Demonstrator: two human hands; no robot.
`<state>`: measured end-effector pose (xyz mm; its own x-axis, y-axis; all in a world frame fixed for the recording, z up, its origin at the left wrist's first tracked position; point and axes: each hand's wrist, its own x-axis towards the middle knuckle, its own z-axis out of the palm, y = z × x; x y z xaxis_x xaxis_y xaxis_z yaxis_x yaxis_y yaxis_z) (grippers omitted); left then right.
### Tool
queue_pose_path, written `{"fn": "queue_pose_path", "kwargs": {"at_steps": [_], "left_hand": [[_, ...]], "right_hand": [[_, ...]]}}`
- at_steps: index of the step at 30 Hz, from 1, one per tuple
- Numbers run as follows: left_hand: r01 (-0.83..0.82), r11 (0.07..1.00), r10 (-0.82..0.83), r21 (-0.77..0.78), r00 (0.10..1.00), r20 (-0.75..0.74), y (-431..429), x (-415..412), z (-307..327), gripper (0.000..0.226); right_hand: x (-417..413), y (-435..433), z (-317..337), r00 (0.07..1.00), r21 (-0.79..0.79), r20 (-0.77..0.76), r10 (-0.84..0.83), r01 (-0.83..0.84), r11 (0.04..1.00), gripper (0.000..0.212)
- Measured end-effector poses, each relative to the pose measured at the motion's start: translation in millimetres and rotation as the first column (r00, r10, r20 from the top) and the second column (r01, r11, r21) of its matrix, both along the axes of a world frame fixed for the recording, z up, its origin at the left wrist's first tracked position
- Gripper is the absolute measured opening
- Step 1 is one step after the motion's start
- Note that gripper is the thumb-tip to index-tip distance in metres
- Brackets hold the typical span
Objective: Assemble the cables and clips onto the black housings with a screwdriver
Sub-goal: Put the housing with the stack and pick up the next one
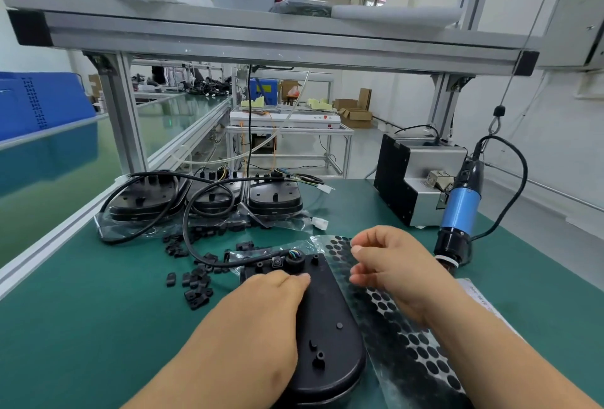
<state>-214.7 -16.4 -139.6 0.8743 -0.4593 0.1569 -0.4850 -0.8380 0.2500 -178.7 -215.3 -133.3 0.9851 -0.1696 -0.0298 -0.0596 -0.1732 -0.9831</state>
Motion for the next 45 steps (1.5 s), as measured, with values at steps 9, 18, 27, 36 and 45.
{"fn": "queue_pose_path", "kwargs": {"at_steps": [9,18,27,36,45], "left_hand": [[0.049,0.978,-0.056,0.201,0.998,0.026,-9.1,6.4,6.6,0.076],[-0.015,0.928,-0.010,0.373,0.998,0.065,-22.2,2.7,16.0,0.064],[-0.046,0.895,0.033,0.444,0.999,0.036,-22.4,8.9,10.4,0.052],[0.021,0.989,-0.011,-0.148,0.998,0.068,10.5,27.5,28.9,0.047],[-0.705,0.527,0.558,-0.475,0.709,-0.432,81.2,172.9,39.2,0.020]], "right_hand": [[-1.8,-4.5,-4.5,0.999,-0.047,0.031,-0.021,0.022,0.999,0.007],[-5.0,3.9,-3.0,0.998,-0.054,0.064,0.012,-0.009,0.998,0.010],[-9.7,15.7,-11.0,0.966,-0.497,0.195,0.170,-0.052,0.866,0.024],[-18.5,25.2,-21.1,0.871,-0.805,0.300,0.388,0.013,0.593,0.024],[-15.6,27.4,-19.7,0.888,-0.805,0.290,0.357,0.024,0.593,0.027]]}}
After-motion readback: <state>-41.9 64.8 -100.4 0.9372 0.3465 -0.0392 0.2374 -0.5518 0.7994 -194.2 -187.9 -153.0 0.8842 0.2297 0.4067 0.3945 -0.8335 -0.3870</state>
